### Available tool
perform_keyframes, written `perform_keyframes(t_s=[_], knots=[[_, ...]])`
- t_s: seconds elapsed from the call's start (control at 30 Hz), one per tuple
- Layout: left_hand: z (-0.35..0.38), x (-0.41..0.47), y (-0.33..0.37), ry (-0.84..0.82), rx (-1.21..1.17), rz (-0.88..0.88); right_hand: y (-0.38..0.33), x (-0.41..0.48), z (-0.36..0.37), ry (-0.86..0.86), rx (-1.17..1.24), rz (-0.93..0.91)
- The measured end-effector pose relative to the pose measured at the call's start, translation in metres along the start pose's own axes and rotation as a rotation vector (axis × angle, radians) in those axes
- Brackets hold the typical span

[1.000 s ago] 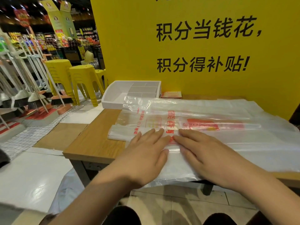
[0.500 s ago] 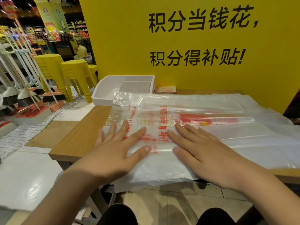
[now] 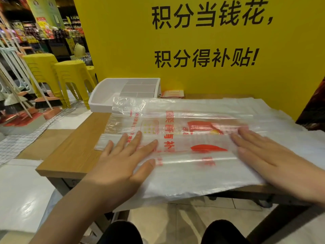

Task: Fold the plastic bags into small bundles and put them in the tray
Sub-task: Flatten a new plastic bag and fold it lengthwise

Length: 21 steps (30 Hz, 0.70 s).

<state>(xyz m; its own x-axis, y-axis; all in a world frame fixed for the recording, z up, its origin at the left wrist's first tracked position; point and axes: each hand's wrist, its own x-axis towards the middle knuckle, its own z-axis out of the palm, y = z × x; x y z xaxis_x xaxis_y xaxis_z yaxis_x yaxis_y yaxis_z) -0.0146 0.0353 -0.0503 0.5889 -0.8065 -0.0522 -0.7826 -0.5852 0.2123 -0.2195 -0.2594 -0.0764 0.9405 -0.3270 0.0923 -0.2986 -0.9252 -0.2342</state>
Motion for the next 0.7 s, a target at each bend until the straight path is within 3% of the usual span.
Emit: perform_keyframes(t_s=[0.2, 0.37, 0.53, 0.7], knots=[[0.007, -0.002, -0.006, 0.099, 0.013, 0.031, 0.005, -0.002, -0.012, -0.081, -0.067, 0.065], [0.000, -0.002, -0.015, 0.300, 0.059, 0.147, -0.035, -0.003, -0.033, 0.133, -0.187, -0.077], [-0.005, 0.002, -0.021, 0.358, 0.074, 0.238, -0.067, 0.006, -0.030, 0.111, -0.096, -0.213], [-0.007, -0.001, -0.024, 0.427, 0.076, 0.258, -0.074, 0.001, -0.023, 0.249, -0.172, -0.251]])
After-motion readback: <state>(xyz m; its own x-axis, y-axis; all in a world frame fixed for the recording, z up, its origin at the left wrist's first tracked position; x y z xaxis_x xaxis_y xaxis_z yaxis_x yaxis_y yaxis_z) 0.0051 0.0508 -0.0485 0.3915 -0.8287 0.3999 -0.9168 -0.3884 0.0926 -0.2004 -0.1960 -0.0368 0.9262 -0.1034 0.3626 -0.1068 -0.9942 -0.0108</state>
